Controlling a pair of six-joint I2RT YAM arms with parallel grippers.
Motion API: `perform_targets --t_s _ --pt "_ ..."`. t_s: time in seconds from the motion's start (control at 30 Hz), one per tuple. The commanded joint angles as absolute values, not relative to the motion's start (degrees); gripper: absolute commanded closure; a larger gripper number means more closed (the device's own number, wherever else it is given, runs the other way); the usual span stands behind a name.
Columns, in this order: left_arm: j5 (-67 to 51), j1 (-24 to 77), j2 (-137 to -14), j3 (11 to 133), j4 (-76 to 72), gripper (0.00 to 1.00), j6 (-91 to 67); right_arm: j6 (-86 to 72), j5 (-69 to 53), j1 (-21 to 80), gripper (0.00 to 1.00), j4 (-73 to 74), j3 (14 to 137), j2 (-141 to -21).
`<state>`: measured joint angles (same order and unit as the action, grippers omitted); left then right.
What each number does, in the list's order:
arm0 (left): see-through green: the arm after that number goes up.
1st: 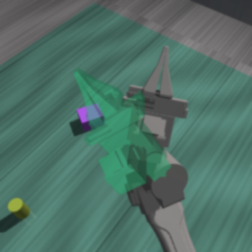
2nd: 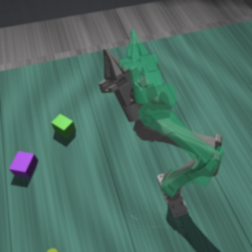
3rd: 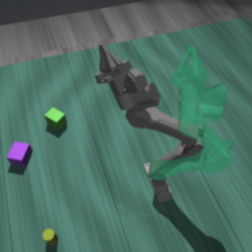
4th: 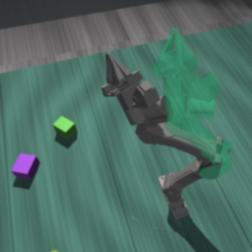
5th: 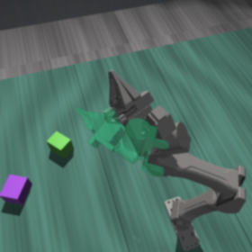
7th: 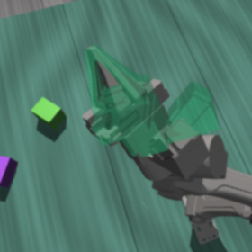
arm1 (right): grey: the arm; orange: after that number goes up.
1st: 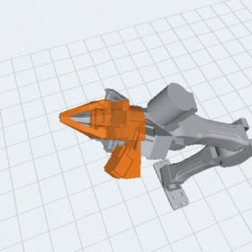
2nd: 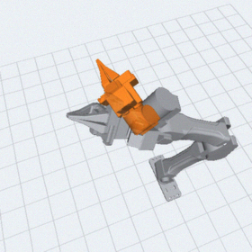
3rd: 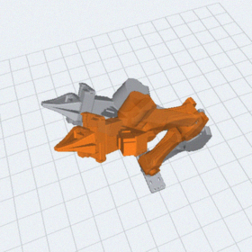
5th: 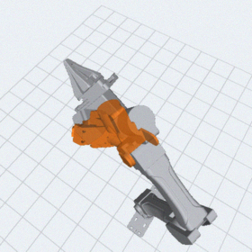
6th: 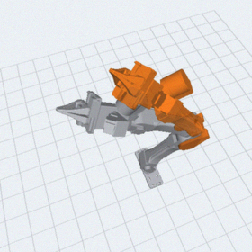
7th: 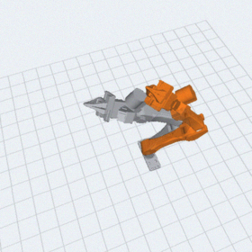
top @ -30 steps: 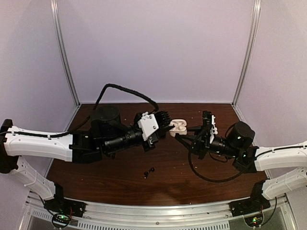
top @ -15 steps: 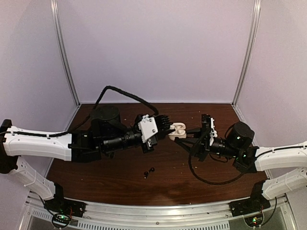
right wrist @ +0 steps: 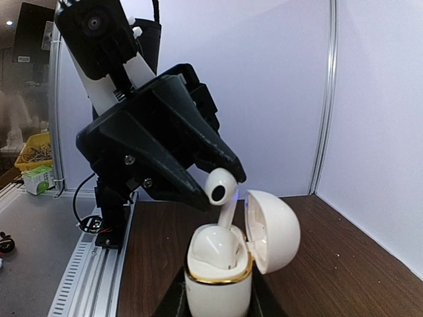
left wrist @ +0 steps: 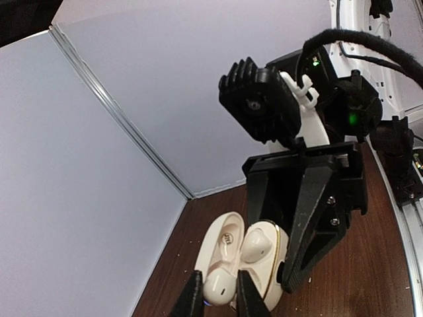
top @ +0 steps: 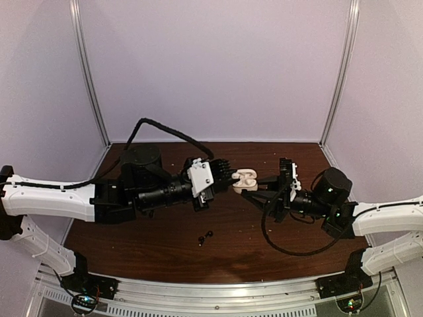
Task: Insert the wireless bluetooth earbuds into the charging case
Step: Insert the left earbud into the left side groove of the charging case.
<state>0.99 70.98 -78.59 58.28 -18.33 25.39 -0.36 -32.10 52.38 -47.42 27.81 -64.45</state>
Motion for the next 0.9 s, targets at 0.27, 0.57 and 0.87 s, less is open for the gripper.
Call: perform_targets --t_s 0.27,0.57,0.87 --pt "0.68 71.37 -78.29 58.12 -9.05 1.0 33.04 1.61 -29.78 52.73 1.0 -47.1 31.6 -63.67" --pt "1.2 71.37 -79.5 60.17 -5.16 1.0 35.51 3.26 -30.41 52.72 1.0 -43.6 32.63 -63.89" --pt "0.23 71.37 -79.27 60.89 -3.43 0.7 33.41 3.35 -30.72 52.76 1.0 -44.52 32.11 -63.61"
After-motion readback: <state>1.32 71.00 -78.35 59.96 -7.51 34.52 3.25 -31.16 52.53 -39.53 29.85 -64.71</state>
